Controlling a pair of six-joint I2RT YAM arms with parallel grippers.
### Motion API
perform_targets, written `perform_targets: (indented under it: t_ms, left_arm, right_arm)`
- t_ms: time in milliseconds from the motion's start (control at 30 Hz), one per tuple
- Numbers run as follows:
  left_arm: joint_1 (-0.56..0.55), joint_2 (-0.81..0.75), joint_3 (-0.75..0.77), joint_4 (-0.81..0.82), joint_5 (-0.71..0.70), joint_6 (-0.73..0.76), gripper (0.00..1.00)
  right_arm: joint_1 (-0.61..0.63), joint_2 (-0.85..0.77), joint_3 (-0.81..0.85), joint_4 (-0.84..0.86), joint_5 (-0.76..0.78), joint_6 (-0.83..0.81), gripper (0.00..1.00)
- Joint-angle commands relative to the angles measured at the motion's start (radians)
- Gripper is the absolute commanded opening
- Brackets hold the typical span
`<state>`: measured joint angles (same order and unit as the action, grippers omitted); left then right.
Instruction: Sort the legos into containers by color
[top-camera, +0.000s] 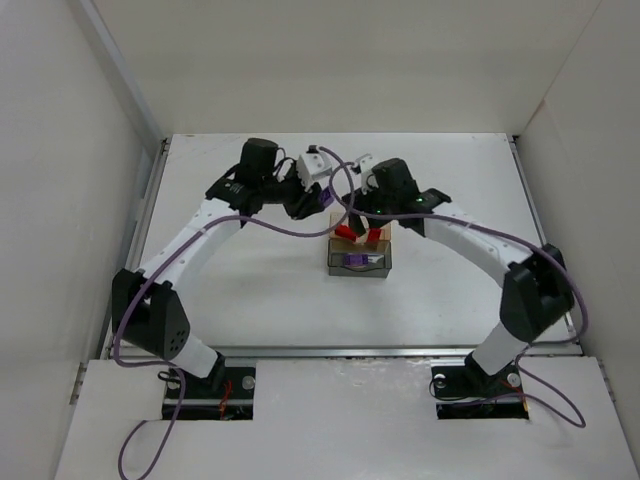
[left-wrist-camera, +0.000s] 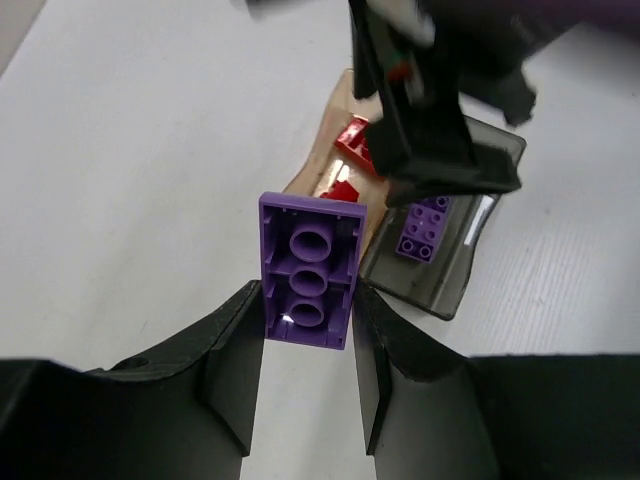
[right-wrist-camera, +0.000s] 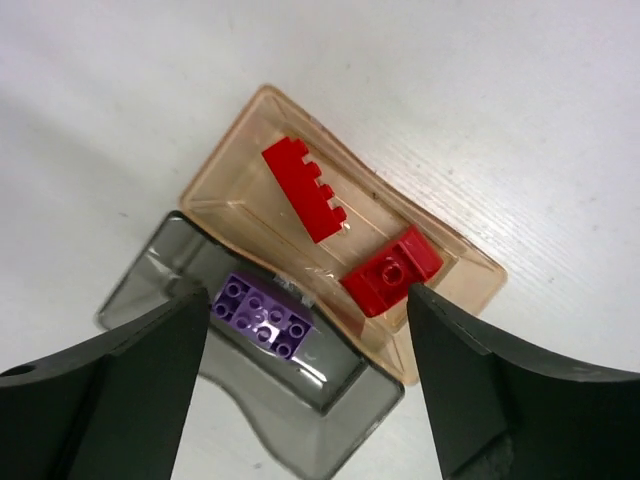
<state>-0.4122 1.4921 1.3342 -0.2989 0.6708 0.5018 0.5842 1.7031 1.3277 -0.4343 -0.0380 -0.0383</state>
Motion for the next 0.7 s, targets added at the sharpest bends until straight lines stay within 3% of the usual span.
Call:
perform_targets:
  t_ms: [0, 233, 367, 433, 467, 500, 600, 633, 667]
  left_arm:
    - [-0.066, 0.052, -0.010, -0.072, 0.042, 0.159, 0.00]
    - [-0.233, 0.307, 0.129, -0.198, 0.004, 0.274, 0.00]
    - [-0.257, 0.355, 0.091, -0.171, -0.048, 0.320, 0.02]
    - [-0.266, 0.366, 0.073, -0.161, -0.086, 0.340, 0.17]
    - [-0.266, 0.366, 0.072, -0.161, -0.086, 0.340, 0.17]
    - [-0.275, 0.375, 0.072, -0.161, -0.095, 0.352, 0.34]
    - [-0.275, 0.375, 0.063, -0.161, -0.111, 0.353, 0.56]
    - [-0.275, 0.375, 0.063, -0.148, -0.120, 0.336, 0.67]
    - [-0.275, 0.366, 0.063, -0.132, -0.120, 0.302, 0.99]
  right_arm:
    - [-0.046, -0.198, -0.046, 0.095, 0.052, 0.106, 0.85]
    - [-0.171, -0.417, -0.223, 0.114, 0.138, 0.267, 0.85]
    - [-0.193, -0.506, -0.288, 0.123, 0.138, 0.288, 0.85]
    - [-0.204, -0.542, -0.298, 0.123, 0.138, 0.288, 0.85]
    - [-0.204, -0.542, -0.298, 0.123, 0.138, 0.288, 0.85]
    - [-0.204, -0.557, -0.308, 0.123, 0.138, 0.288, 0.85]
    - [-0.204, -0.566, -0.308, 0.114, 0.138, 0.288, 0.86]
    - [-0.204, -0.566, -0.308, 0.114, 0.138, 0.288, 0.86]
    - [-0.204, -0.576, -0.308, 0.114, 0.138, 0.288, 0.86]
